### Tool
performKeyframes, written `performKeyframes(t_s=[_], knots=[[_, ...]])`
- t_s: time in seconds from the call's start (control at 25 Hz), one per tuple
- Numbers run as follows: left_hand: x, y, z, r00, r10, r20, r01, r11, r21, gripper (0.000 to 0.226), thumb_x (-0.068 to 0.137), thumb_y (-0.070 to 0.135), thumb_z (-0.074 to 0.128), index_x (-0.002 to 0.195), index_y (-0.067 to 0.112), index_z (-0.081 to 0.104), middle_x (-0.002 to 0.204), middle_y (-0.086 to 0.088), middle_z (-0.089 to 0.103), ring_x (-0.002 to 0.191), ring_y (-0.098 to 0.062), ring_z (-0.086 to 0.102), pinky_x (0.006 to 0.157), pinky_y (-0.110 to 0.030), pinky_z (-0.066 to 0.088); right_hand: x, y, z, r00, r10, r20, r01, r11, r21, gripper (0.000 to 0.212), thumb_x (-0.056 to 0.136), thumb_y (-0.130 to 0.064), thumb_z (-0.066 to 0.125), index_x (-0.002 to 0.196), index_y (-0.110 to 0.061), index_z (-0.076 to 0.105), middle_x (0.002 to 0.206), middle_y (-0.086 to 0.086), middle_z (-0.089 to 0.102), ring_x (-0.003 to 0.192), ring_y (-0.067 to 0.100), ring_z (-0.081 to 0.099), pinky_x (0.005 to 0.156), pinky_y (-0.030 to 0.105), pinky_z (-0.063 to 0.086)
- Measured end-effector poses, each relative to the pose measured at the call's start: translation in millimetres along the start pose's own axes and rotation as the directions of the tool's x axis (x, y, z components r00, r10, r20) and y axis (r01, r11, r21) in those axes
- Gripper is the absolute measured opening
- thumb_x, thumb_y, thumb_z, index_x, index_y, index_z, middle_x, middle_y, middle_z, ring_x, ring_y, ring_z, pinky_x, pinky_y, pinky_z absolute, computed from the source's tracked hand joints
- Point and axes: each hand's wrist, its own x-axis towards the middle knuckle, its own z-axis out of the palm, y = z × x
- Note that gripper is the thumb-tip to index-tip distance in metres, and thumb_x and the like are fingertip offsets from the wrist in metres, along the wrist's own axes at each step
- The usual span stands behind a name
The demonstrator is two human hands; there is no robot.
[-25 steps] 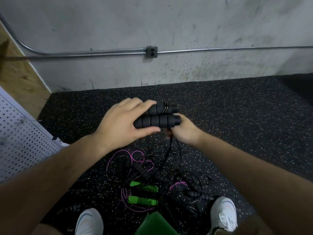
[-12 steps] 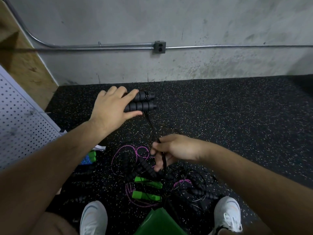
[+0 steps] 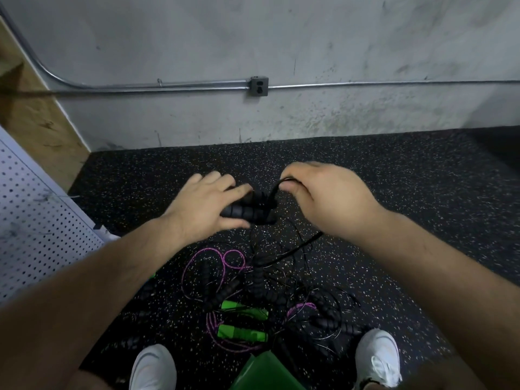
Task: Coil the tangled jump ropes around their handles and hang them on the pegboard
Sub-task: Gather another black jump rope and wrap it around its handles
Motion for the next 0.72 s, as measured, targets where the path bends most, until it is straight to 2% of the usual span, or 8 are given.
performKeyframes(t_s=[0.12,0.24,0.32,0.44,0.48,0.52,0.6,0.72], knots=[[-4.3,16.7,-2.5,0.990,0.144,-0.011,-0.144,0.979,-0.143,0.075,0.083,0.082,0.043,0.143,0.038,0.047,0.113,0.014,0.054,0.100,-0.008,0.046,0.083,-0.029,0.033,8.4,26.1,2.2,0.999,-0.005,-0.047,0.008,0.998,0.067,0.017,0.100,-0.041,0.052,0.109,-0.033,0.065,0.099,-0.012,0.066,0.087,0.012,0.062,0.073,0.034,0.052],[-4.2,29.9,-9.8,0.983,0.167,-0.077,-0.183,0.928,-0.325,0.069,0.084,0.081,0.050,0.141,0.043,0.046,0.112,0.019,0.051,0.101,-0.005,0.045,0.088,-0.033,0.043,11.9,53.6,13.4,0.996,0.082,0.021,-0.085,0.971,0.225,0.007,0.097,-0.037,0.062,0.100,-0.037,0.068,0.091,-0.019,0.067,0.077,0.000,0.059,0.068,0.029,0.047],[-2.9,37.5,-17.3,0.978,0.144,-0.151,-0.195,0.886,-0.422,0.069,0.083,0.079,0.054,0.141,0.041,0.046,0.112,0.017,0.054,0.101,-0.007,0.049,0.091,-0.040,0.048,13.0,63.8,24.8,0.980,0.164,0.113,-0.196,0.887,0.418,0.005,0.094,-0.035,0.067,0.095,-0.035,0.071,0.088,-0.017,0.071,0.073,0.001,0.062,0.071,0.032,0.052],[0.8,45.3,-29.0,0.968,0.069,-0.242,-0.191,0.829,-0.525,0.070,0.082,0.074,0.060,0.141,0.036,0.050,0.112,0.013,0.058,0.101,-0.013,0.053,0.092,-0.041,0.050,11.7,59.4,39.0,0.966,0.166,0.199,-0.259,0.662,0.704,0.007,0.094,-0.020,0.066,0.090,-0.020,0.072,0.088,0.002,0.073,0.078,0.027,0.066,0.079,0.040,0.056],[3.0,44.9,-31.5,0.961,0.015,-0.276,-0.165,0.835,-0.526,0.071,0.082,0.073,0.060,0.141,0.034,0.051,0.112,0.012,0.059,0.101,-0.013,0.053,0.093,-0.041,0.050,9.2,53.2,43.7,0.958,0.163,0.237,-0.288,0.559,0.778,0.013,0.095,-0.007,0.063,0.087,-0.015,0.068,0.084,0.004,0.070,0.073,0.023,0.063,0.075,0.033,0.056],[5.6,42.9,-32.4,0.951,-0.040,-0.308,-0.126,0.857,-0.500,0.073,0.082,0.073,0.060,0.142,0.033,0.052,0.112,0.010,0.060,0.101,-0.014,0.053,0.093,-0.042,0.050,6.3,45.8,48.1,0.940,0.177,0.291,-0.341,0.512,0.789,0.019,0.098,-0.001,0.057,0.085,-0.015,0.065,0.079,0.000,0.066,0.068,0.016,0.060,0.068,0.026,0.053],[9.8,36.2,-31.3,0.937,-0.122,-0.327,-0.021,0.916,-0.402,0.076,0.082,0.076,0.055,0.143,0.031,0.052,0.112,0.010,0.059,0.101,-0.015,0.052,0.091,-0.045,0.050,0.3,26.9,58.6,0.890,0.220,0.400,-0.450,0.565,0.691,0.026,0.105,-0.016,0.046,0.083,-0.016,0.060,0.068,-0.004,0.058,0.057,0.011,0.051,0.054,0.023,0.046],[11.5,25.3,-23.0,0.947,-0.156,-0.280,0.089,0.967,-0.237,0.079,0.083,0.080,0.043,0.144,0.032,0.050,0.113,0.008,0.058,0.101,-0.018,0.051,0.088,-0.041,0.044,-9.8,-0.4,75.8,0.891,0.194,0.409,-0.442,0.575,0.689,0.035,0.108,-0.037,0.035,0.096,-0.019,0.062,0.066,-0.001,0.053,0.053,0.015,0.047,0.049,0.027,0.043]])
